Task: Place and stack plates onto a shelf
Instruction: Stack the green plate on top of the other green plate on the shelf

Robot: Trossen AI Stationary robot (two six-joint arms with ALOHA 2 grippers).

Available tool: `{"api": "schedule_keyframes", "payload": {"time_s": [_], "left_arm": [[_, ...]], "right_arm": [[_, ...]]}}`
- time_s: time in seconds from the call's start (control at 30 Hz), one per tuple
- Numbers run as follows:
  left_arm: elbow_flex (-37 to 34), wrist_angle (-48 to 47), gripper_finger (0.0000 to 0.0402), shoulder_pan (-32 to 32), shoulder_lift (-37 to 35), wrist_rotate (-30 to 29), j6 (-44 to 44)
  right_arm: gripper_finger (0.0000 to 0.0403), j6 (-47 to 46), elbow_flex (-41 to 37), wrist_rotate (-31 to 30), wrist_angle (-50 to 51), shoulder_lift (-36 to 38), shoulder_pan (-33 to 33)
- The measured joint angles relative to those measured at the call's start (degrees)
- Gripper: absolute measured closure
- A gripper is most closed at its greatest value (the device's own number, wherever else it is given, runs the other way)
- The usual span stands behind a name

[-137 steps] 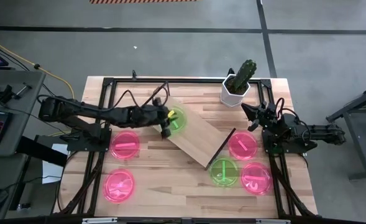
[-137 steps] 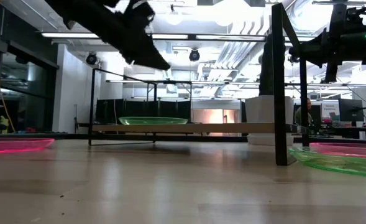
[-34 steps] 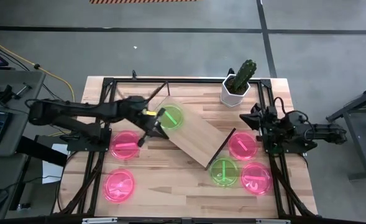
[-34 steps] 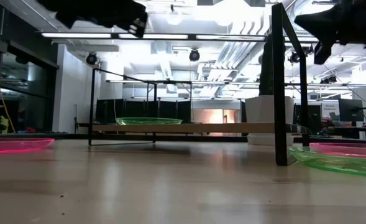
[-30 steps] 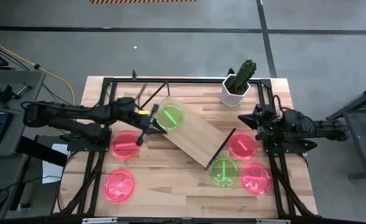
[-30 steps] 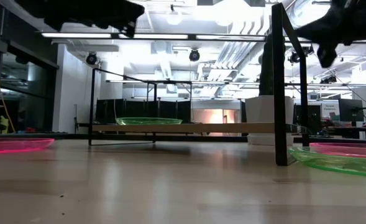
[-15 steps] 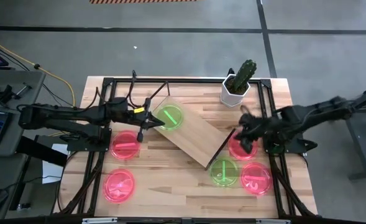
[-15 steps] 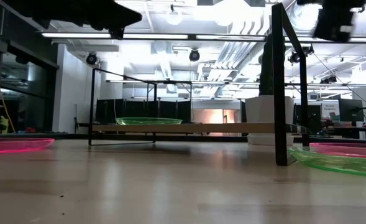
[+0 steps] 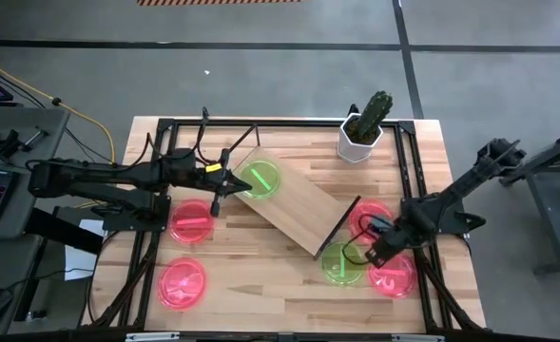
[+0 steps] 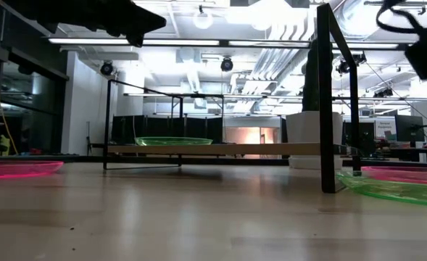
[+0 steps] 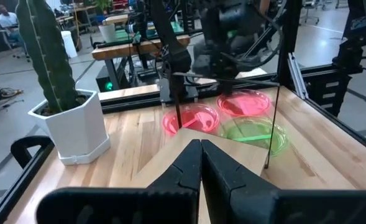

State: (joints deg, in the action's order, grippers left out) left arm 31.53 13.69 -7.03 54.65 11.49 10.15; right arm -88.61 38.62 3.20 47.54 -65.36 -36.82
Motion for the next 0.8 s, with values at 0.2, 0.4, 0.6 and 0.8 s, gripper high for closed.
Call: {"api": "schedule_keyframes", "payload": {"time_s": [0.2, 0.4, 0.6, 0.8], "left_arm": [[0.0, 0.9, 0.0401, 0.0, 0.0, 0.0, 0.0], [0.0, 0.9, 0.0401, 0.0, 0.0, 0.0, 0.1], [0.0, 0.8, 0.0401, 0.0, 0.0, 0.0, 1.0], [0.0, 0.8, 0.0401, 0.0, 0.0, 0.0, 1.0]], "right_arm": [[0.0402, -7.0, -7.8, -7.4, -17.7, 0.1, -3.4], [0.0402, -9.9, -8.8, -8.8, -18.8, 0.1, -3.4], [0.0387, -13.1, -8.8, -9.1, -18.7, 0.1, -3.2], [0.0304, -13.1, -8.7, -9.1, -17.4, 0.1, -3.2]]}}
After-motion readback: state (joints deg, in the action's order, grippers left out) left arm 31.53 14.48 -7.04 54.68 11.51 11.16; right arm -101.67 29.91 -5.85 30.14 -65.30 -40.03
